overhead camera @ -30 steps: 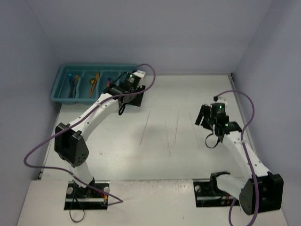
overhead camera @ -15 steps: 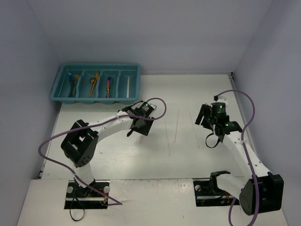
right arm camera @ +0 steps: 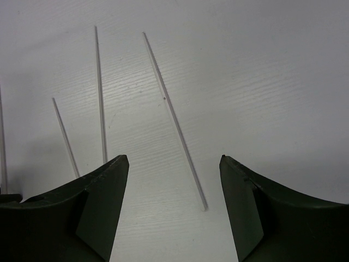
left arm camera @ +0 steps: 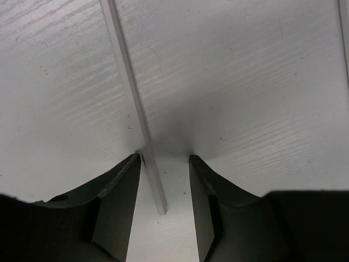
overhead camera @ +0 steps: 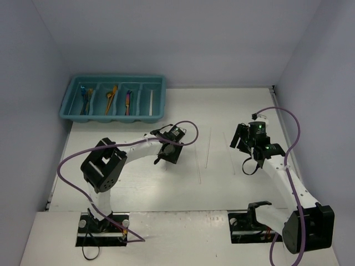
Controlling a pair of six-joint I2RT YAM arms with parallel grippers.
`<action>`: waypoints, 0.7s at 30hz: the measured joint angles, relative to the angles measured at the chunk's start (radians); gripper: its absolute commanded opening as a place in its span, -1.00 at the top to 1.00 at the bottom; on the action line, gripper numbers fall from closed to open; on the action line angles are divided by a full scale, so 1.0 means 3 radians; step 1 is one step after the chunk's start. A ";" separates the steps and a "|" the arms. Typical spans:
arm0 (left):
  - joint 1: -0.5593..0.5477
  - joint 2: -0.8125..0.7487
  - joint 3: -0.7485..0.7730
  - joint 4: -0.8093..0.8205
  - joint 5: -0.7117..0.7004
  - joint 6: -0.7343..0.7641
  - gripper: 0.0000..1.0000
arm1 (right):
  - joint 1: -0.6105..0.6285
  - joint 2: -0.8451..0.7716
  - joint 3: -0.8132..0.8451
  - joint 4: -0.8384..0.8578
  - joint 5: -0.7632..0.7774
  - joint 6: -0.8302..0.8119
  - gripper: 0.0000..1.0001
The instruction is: Sort the eating utensils into containers
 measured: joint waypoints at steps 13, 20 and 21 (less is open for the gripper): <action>0.0000 0.0003 -0.0006 0.0037 -0.0014 -0.0038 1.00 | 0.0000 0.0000 -0.0009 0.0000 0.0000 -0.0001 -0.30; 0.0032 -0.0145 0.0078 -0.0211 -0.0053 0.0066 1.00 | 0.0000 0.0000 -0.0009 0.0000 0.0000 0.0000 -0.30; 0.0060 -0.0202 0.0145 -0.0261 -0.0059 0.0095 1.00 | 0.0000 0.0000 -0.0009 0.0001 0.0000 0.0000 -0.30</action>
